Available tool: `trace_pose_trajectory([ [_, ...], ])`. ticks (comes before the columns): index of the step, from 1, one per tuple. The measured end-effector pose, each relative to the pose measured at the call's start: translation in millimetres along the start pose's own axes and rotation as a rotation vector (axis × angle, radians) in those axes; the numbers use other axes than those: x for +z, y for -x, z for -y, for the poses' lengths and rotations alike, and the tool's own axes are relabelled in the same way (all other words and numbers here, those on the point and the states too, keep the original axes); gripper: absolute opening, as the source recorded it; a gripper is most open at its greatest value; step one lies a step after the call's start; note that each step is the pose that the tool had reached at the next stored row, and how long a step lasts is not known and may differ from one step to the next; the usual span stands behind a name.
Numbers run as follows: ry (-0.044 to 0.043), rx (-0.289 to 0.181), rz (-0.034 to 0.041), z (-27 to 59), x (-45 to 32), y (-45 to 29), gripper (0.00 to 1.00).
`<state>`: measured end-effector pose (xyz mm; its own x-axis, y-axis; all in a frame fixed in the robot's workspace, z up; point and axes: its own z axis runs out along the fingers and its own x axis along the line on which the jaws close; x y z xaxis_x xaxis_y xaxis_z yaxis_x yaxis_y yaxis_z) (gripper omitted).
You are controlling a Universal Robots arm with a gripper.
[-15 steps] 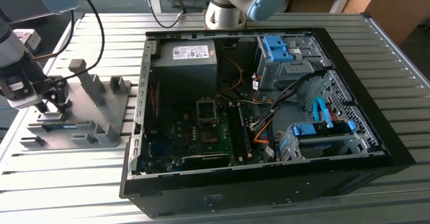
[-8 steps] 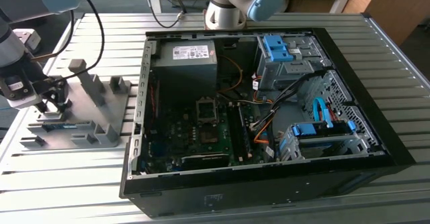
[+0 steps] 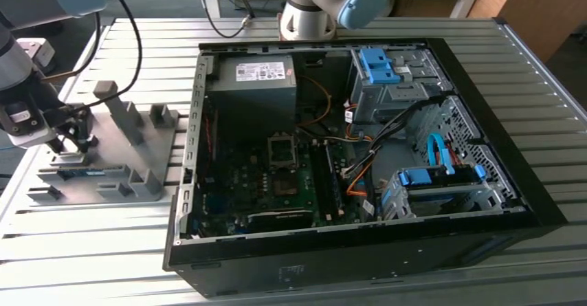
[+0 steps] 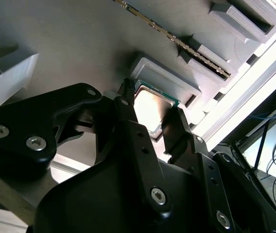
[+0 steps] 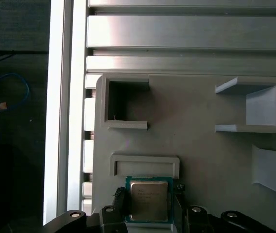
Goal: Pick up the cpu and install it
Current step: 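Pick up the cpu and move it towards the insertion slot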
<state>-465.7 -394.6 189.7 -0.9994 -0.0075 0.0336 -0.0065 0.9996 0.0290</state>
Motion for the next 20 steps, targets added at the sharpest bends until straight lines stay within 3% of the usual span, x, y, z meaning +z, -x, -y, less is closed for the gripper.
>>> trace_pose_trajectory([
  [20,-0.0001,0.000,-0.0005,-0.1,-4.3,0.5,0.47],
])
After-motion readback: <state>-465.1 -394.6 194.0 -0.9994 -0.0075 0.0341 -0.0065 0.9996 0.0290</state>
